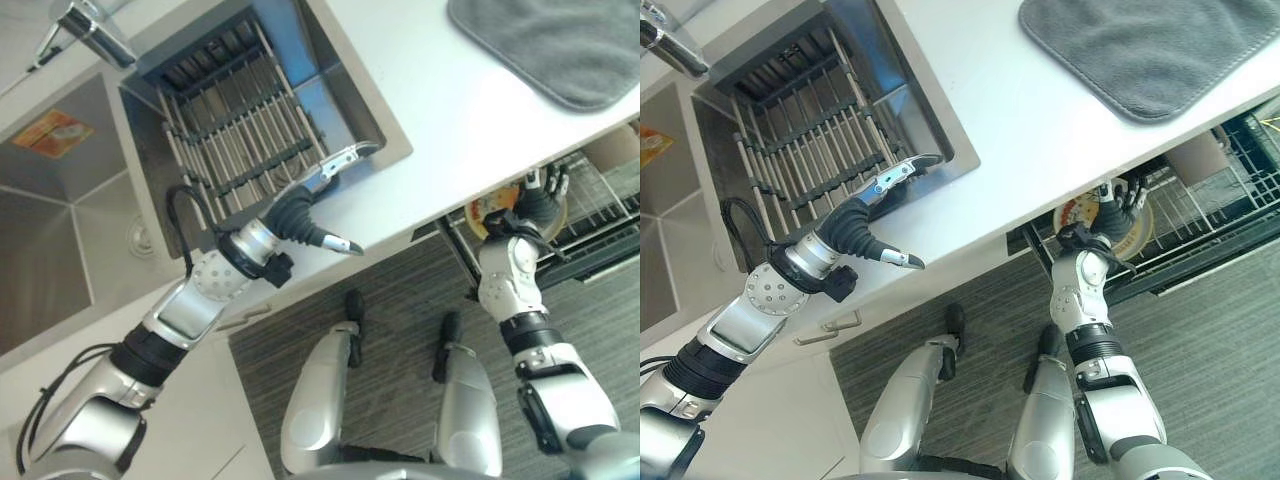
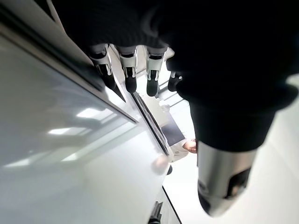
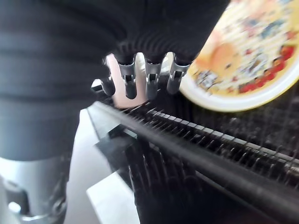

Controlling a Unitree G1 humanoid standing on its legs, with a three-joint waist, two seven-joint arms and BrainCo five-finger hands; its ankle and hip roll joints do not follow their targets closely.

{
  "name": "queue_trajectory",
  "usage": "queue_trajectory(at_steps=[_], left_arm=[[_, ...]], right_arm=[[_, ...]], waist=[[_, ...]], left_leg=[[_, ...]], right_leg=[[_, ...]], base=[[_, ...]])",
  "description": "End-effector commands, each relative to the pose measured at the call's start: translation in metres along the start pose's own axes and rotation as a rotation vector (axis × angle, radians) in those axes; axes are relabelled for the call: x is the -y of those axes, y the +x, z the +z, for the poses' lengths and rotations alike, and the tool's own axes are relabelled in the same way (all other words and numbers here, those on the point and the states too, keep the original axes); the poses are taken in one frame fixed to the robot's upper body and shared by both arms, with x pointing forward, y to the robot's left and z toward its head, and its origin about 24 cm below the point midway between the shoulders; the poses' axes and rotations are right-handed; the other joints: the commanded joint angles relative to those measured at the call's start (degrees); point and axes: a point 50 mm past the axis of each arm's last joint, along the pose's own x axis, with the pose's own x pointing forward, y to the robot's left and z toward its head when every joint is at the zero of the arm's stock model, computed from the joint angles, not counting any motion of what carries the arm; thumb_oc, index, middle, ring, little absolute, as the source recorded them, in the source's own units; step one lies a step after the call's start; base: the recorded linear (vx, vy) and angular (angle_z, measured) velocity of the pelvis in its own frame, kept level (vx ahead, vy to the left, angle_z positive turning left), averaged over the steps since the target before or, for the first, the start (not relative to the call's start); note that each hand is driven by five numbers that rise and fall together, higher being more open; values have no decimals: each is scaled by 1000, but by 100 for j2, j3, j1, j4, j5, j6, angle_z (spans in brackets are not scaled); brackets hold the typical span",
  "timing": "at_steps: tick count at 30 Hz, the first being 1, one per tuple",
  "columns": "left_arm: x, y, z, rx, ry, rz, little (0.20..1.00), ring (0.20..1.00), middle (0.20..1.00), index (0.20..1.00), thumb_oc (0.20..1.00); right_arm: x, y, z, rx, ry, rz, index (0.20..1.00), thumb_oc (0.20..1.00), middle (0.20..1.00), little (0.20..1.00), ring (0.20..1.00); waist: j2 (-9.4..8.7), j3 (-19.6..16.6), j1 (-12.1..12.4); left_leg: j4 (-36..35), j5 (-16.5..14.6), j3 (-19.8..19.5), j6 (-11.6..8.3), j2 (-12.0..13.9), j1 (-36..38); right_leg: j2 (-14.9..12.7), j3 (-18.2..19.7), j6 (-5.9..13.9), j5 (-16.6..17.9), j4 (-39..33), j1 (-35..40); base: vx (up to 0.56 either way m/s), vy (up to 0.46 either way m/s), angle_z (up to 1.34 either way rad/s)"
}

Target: Place the dishes in the dishwasher.

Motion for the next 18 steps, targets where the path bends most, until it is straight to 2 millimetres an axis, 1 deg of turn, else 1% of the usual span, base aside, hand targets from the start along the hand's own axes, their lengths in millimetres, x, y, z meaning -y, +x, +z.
queue_trajectory(at_steps=[1, 2, 4, 7, 11, 13, 14, 16, 18], left_arm=[[-5, 1, 16, 84, 43, 54, 1000, 1000, 1000, 1000, 1000], [-4, -2, 14, 72, 41, 59, 1000, 1000, 1000, 1000, 1000], [-2, -5, 13, 60, 38, 64, 1000, 1000, 1000, 1000, 1000], [4, -13, 9, 31, 18, 60, 1000, 1000, 1000, 1000, 1000], [18, -30, 0, -44, -34, 68, 1000, 1000, 1000, 1000, 1000], [21, -39, -3, -75, -56, 74, 1000, 1000, 1000, 1000, 1000], [21, -41, -3, -80, -60, 76, 1000, 1000, 1000, 1000, 1000], [23, -48, -6, -114, -74, 86, 1000, 1000, 1000, 1000, 1000], [24, -56, -10, -159, -95, 103, 1000, 1000, 1000, 1000, 1000]], right_arm=[[-5, 1, 13, 97, 1, -4, 1000, 1000, 1000, 1000, 1000], [-3, -6, 11, 96, 9, -3, 1000, 1000, 1000, 1000, 1000], [3, -14, 9, 88, 27, -3, 1000, 1000, 1000, 1000, 1000], [15, -27, 6, 81, 26, 13, 1000, 1000, 1000, 1000, 1000], [43, -51, 5, 49, -18, -1, 1000, 1000, 1000, 1000, 1000], [55, -57, 8, 42, -65, -4, 1000, 1000, 1000, 1000, 1000], [57, -58, 8, 47, -79, -3, 1000, 1000, 1000, 1000, 1000], [66, -61, 15, 58, -122, -1, 1000, 1000, 1000, 1000, 1000], [79, -62, 27, 91, -172, -4, 1000, 1000, 1000, 1000, 1000]], waist=[[17, 6, 58], [-16, 6, 11], [-61, -29, -42], [-140, -227, -123], [-338, -693, -321], [-438, -949, -431], [-448, -1002, -447], [-540, -1249, -571], [-633, -1523, -710]], left_leg=[[-662, 207, -113, 215, -381, 492], [-672, 183, -81, 205, -347, 604], [-688, 157, -45, 198, -307, 706], [-815, 147, 51, 159, -205, 946], [-1251, 176, 262, 66, -9, 1541], [-1467, 196, 360, 27, 56, 1829], [-1503, 227, 381, 21, 77, 1853], [-1598, 217, 492, -5, 133, 2059], [-1666, 201, 623, -33, 185, 2262]], right_leg=[[645, -268, -470, -159, 521, 137], [643, -262, -471, -158, 474, 247], [645, -255, -473, -147, 410, 344], [644, -243, -473, -80, 122, 603], [655, -99, -395, 108, -591, 1165], [679, -19, -346, 201, -931, 1448], [695, -5, -347, 252, -1001, 1478], [720, 54, -324, 308, -1200, 1675], [736, 99, -294, 368, -1374, 1860]], base=[[23, 10, -10], [19, 5, -9], [23, 1, -10], [57, 9, -16], [127, 47, -19], [139, 42, -23], [129, 42, -17], [131, 36, -27], [142, 34, -26]])
